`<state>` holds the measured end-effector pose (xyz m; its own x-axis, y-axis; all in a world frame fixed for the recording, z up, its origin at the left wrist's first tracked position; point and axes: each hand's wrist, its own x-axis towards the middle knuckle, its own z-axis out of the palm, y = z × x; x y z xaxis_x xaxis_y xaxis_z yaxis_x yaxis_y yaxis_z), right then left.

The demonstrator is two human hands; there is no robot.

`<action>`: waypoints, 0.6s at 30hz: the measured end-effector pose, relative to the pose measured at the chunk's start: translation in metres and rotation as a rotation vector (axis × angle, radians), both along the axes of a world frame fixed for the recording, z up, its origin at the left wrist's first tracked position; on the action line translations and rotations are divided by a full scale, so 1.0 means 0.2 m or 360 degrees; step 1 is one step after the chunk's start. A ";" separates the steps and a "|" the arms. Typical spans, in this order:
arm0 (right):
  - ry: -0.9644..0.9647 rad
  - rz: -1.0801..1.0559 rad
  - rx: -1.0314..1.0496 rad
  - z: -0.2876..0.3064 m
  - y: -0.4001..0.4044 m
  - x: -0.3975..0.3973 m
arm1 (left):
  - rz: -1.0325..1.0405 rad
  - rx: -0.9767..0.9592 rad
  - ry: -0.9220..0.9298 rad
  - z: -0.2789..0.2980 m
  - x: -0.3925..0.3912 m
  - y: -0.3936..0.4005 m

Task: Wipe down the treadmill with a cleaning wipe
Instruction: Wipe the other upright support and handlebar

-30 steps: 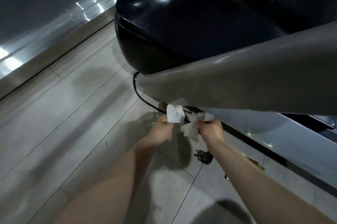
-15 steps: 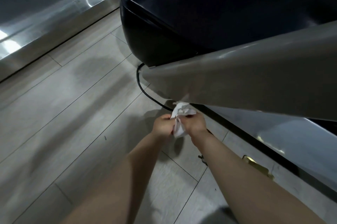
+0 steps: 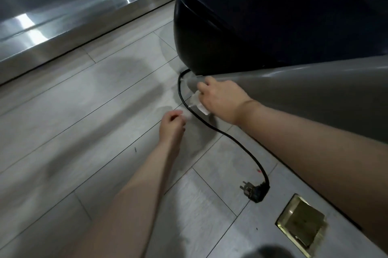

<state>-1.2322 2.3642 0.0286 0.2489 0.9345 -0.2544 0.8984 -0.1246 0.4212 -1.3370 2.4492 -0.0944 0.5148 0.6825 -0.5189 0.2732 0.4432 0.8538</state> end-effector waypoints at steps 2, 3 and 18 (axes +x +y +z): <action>-0.0097 0.0184 -0.0229 -0.04 -0.05 0.00 | -0.0087 0.0196 -0.0001 0.03 0.06 0.05; -0.0203 0.0290 -0.0320 -0.07 -0.09 0.00 | -0.0212 0.0283 0.0010 0.04 0.08 0.07; -0.0917 0.0258 -0.0771 -0.24 0.06 0.01 | -0.0719 0.0056 -0.0072 0.39 0.30 0.15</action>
<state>-1.2300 2.3757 -0.0191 0.3358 0.7879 -0.5162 0.5119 0.3074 0.8022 -1.2763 2.4790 -0.0164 0.7865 0.4008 -0.4698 0.3948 0.2587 0.8816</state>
